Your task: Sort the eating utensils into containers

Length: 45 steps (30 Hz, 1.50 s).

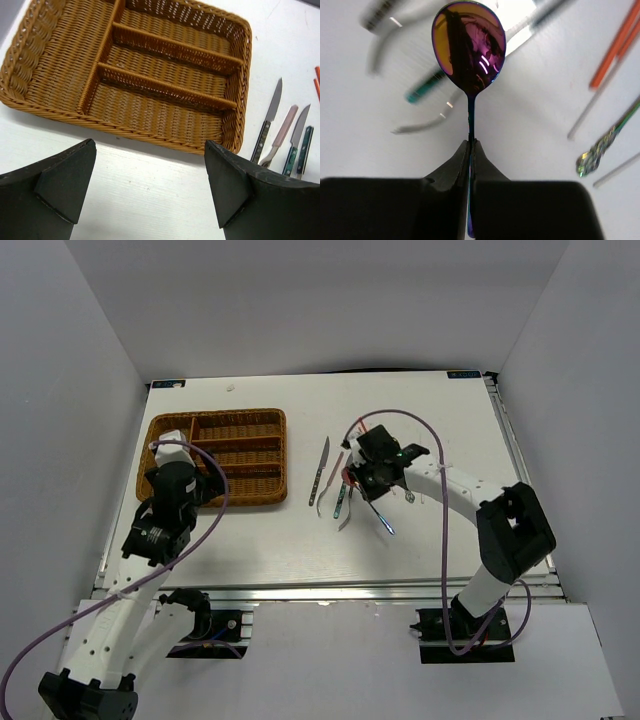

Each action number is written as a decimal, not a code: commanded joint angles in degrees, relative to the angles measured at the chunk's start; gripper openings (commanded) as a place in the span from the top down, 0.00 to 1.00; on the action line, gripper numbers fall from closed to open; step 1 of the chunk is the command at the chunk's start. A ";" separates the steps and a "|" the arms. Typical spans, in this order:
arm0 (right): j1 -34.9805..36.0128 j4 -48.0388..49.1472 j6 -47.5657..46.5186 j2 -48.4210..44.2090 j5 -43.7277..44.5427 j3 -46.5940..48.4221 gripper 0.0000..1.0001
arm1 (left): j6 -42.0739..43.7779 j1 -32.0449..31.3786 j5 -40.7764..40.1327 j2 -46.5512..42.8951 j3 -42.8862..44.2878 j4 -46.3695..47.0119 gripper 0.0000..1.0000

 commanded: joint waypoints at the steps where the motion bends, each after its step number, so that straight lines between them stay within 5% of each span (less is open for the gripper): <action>1: 3.34 2.79 -5.67 0.25 -4.81 8.55 1.00 | -0.96 0.19 -3.66 -2.09 0.36 -0.75 0.02; 12: 11.34 -4.32 -25.29 29.60 -12.80 61.68 1.00 | -1.40 0.80 -5.61 -4.20 0.01 -0.84 0.02; 14: 12.48 -2.75 -26.70 33.74 -16.23 65.51 1.00 | -1.32 1.24 -5.08 -4.46 -0.08 -0.57 0.02; 20: 16.17 13.15 -29.08 34.54 -22.92 60.68 1.00 | -0.97 2.64 -3.41 -4.29 -0.34 -0.22 0.02; 24: 16.97 11.76 -27.32 40.07 -24.68 68.59 1.00 | -1.05 2.65 -3.23 -4.29 -0.43 -0.13 0.02; 37: 17.14 12.38 -28.73 45.27 -24.77 65.09 1.00 | -0.61 2.74 -2.18 -5.61 -0.69 0.22 0.02; 45: 17.23 11.85 -27.59 42.28 -26.35 61.48 0.60 | -0.70 2.74 -2.18 -5.78 -0.78 0.13 0.02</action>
